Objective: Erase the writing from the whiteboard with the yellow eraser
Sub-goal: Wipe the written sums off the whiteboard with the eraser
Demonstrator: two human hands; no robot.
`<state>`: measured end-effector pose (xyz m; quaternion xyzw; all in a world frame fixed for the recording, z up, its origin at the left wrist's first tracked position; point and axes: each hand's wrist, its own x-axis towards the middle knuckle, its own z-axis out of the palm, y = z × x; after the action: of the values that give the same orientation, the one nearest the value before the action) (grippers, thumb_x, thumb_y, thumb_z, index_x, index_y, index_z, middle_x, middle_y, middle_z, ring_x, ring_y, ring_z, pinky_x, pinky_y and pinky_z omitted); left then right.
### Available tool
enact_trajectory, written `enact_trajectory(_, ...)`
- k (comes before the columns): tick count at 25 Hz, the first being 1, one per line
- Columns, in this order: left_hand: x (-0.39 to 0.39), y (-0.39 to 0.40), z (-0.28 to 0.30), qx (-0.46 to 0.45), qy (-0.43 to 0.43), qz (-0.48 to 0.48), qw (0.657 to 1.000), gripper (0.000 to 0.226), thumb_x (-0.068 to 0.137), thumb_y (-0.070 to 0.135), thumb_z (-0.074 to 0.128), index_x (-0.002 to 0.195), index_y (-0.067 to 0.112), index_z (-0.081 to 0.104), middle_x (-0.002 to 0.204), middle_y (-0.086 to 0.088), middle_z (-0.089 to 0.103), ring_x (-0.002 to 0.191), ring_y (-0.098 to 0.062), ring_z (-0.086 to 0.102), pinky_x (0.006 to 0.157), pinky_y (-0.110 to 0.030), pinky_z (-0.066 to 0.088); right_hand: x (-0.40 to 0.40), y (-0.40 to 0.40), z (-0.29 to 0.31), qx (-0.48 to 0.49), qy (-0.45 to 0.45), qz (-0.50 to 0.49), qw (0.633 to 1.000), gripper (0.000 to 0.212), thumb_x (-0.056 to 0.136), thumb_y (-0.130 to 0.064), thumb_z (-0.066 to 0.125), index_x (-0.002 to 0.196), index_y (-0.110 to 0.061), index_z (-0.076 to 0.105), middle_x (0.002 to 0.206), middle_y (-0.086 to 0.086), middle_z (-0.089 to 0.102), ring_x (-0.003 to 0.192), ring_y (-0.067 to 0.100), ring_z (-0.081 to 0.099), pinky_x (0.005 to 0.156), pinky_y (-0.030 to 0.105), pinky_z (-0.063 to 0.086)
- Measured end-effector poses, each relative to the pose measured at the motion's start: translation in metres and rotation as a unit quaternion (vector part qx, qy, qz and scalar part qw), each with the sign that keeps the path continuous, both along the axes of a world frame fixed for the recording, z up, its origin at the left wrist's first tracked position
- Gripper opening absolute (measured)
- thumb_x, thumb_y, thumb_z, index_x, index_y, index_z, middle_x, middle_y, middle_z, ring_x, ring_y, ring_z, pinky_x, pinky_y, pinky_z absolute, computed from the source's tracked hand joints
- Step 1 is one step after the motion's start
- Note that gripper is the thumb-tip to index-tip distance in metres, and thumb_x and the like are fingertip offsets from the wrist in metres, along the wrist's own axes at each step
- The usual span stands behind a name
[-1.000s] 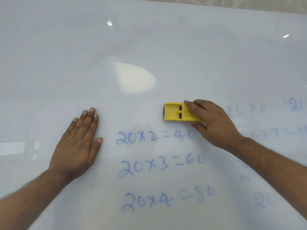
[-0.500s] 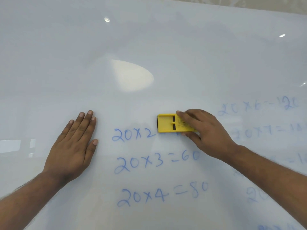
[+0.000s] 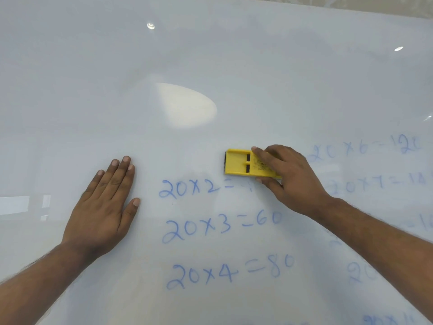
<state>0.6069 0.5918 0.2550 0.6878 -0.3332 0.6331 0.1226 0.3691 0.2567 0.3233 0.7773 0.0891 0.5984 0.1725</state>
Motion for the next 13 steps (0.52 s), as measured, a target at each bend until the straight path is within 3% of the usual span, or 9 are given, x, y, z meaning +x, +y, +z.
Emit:
enact_trajectory(4,0.001,0.001,-0.002,-0.001,0.005,-0.002,1.000,0.068,0.104,0.042,0.024,0.161,0.008,0.015,0.171,-0.004,0.012,0.158,-0.018,0.009,0.129,-0.039,0.008,-0.006,-0.005,-0.024,-0.059,0.055,-0.006,0.997,0.056,0.091,-0.030,0.062,0.142,-0.016,0.046,0.119,0.009,0.058,0.108,0.029,0.055,0.092,0.041,0.044)
enact_trajectory(7,0.001,0.001,-0.004,-0.004,0.011,-0.003,1.000,0.068,0.104,0.043,0.024,0.161,0.009,0.015,0.171,-0.004,0.011,0.158,-0.018,0.009,0.129,-0.039,0.008,-0.018,-0.022,-0.033,-0.089,0.080,-0.031,0.992,0.054,0.092,-0.033,0.059,0.143,-0.019,0.045,0.121,0.007,0.057,0.110,0.026,0.054,0.094,0.036,0.043)
enact_trajectory(13,0.001,0.000,-0.008,-0.009,0.015,-0.006,1.000,0.068,0.104,0.043,0.024,0.162,0.010,0.013,0.172,-0.002,0.009,0.158,-0.018,0.008,0.129,-0.038,0.007,-0.012,-0.013,-0.007,-0.007,-0.003,-0.010,1.000,0.058,0.087,-0.031,0.063,0.140,-0.015,0.049,0.114,0.010,0.058,0.100,0.030,0.056,0.087,0.036,0.041)
